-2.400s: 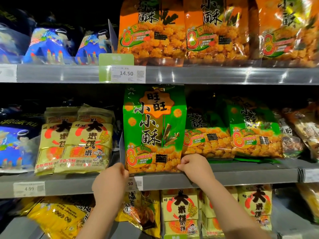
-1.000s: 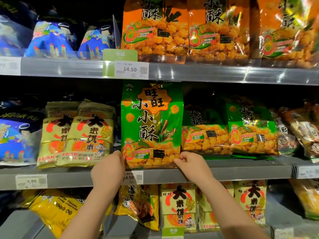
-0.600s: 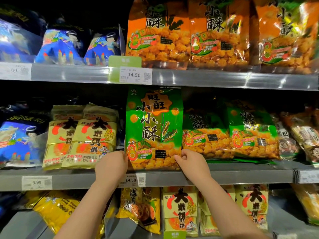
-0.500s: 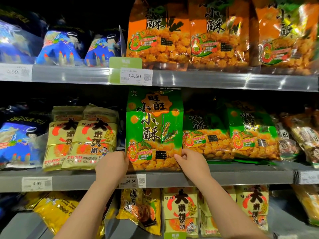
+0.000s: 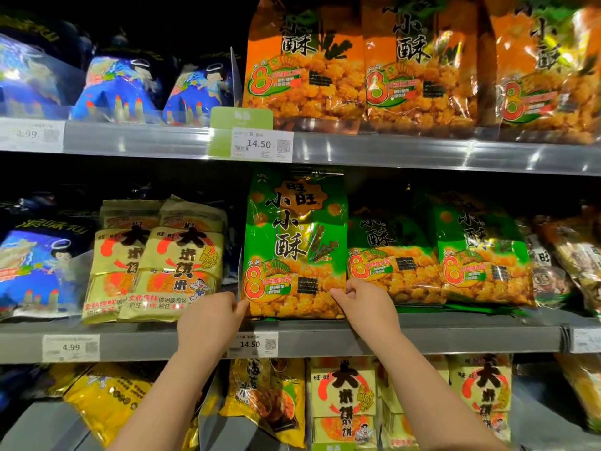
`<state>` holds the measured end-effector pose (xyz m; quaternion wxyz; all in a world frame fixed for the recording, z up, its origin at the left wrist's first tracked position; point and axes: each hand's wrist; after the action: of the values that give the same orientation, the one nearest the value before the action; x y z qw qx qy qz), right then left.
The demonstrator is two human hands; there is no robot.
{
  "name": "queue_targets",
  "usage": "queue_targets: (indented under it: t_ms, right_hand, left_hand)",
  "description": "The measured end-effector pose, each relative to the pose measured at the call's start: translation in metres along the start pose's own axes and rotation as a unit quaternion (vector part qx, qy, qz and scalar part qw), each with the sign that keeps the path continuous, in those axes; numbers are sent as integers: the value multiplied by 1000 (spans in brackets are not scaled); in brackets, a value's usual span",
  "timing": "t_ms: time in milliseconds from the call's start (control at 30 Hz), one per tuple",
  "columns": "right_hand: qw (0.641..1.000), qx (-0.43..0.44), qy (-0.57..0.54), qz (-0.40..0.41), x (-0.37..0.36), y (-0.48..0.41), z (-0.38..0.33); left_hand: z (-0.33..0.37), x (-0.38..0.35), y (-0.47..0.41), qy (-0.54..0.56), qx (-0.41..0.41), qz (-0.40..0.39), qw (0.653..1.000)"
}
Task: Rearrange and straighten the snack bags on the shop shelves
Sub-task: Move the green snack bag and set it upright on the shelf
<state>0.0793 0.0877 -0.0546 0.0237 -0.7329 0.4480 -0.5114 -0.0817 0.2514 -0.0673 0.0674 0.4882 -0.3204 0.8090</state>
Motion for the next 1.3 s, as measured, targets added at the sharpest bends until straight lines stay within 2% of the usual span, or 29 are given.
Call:
queue_targets:
  t_ms: [300,500,833,1300]
  right_hand:
    - [999,-27,23,40,0,2,-1]
    - [999,-33,6,17,-4,1,0]
    - [998,-48,29,-33,-4,13,14]
    - [999,-32,1,-25,-2,6,14]
  left_hand:
    - [-5,1,2,12,5,-16,1000]
    - [-2,0,3,1,-2,-13,1000]
    - [-3,-2,3,37,29,-59,997]
    - [-2,-5,10,49,25,-17,998]
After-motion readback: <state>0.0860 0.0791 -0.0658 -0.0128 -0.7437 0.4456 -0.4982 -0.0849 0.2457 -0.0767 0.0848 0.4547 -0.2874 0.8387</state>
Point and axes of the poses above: each hand's wrist, its own y-axis away from the middle knuckle, its own x-axis out of the back of the hand, z = x × y, and after that the axes turned 9 degrees about x, right-handed
